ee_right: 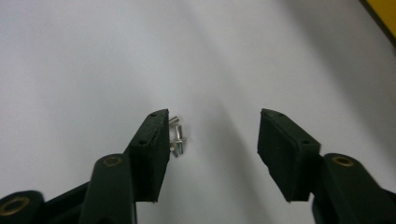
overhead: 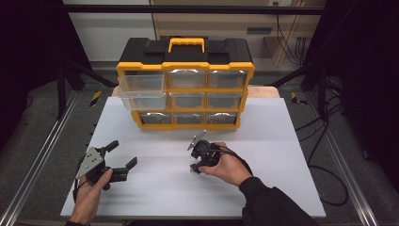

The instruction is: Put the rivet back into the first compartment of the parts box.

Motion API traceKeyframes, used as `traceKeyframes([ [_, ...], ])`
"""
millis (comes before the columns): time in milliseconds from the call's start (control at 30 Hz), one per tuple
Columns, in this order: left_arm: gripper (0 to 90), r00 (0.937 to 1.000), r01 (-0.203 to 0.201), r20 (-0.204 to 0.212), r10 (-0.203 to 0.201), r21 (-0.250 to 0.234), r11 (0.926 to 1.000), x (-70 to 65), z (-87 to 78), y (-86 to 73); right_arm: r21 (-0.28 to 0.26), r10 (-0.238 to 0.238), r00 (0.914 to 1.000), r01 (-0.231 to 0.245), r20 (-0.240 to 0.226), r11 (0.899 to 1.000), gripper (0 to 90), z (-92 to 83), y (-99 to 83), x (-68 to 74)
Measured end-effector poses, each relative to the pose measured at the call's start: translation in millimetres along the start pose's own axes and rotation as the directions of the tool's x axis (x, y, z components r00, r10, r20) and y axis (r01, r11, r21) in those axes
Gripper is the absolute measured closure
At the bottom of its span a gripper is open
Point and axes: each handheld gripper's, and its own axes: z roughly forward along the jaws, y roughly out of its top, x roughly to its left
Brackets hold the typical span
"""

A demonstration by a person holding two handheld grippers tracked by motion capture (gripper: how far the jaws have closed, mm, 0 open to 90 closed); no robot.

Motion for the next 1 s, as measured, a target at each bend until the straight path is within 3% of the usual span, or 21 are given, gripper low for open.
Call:
traceKeyframes([
  [133, 3.0, 1.0000, 0.000, 0.003, 0.000, 0.000, 1.0000, -0.3, 0.3, 0.0, 0.015, 0.006, 0.9998, -0.006, -0.019, 1.000, 52.3, 2.5, 1.2, 2.2],
  [233, 3.0, 1.0000, 0.001, 0.005, -0.001, -0.001, 1.0000, -0.3, 0.3, 0.2, 0.034, -0.017, 0.9997, 0.017, -0.019, 0.999, 56.0, 4.0, 1.7, 1.8],
  [333, 3.0, 1.0000, 0.001, 0.006, -0.001, -0.001, 1.0000, -0.5, 0.6, 0.2, 0.040, 0.004, 0.9995, -0.003, -0.030, 0.999, 59.8, 5.7, 2.7, 3.6],
  [433, 3.0, 1.0000, 0.000, 0.008, 0.000, 0.001, 1.0000, -0.7, 0.8, 0.1, 0.058, -0.022, 0.9994, 0.024, -0.026, 0.998, 63.7, 7.3, 2.7, 2.0],
  [567, 3.0, 1.0000, 0.001, 0.010, -0.001, 0.000, 1.0000, -1.2, 1.3, 0.0, 0.062, -0.009, 0.9993, 0.011, -0.037, 0.998, 67.7, 9.1, 3.3, 3.7],
  [1000, 3.0, 0.9999, -0.006, 0.014, 0.006, 0.011, 0.9999, -1.4, 1.7, -0.1, 0.073, -0.019, 0.9984, 0.023, -0.053, 0.997, 75.1, 14.1, 5.8, 5.4],
])
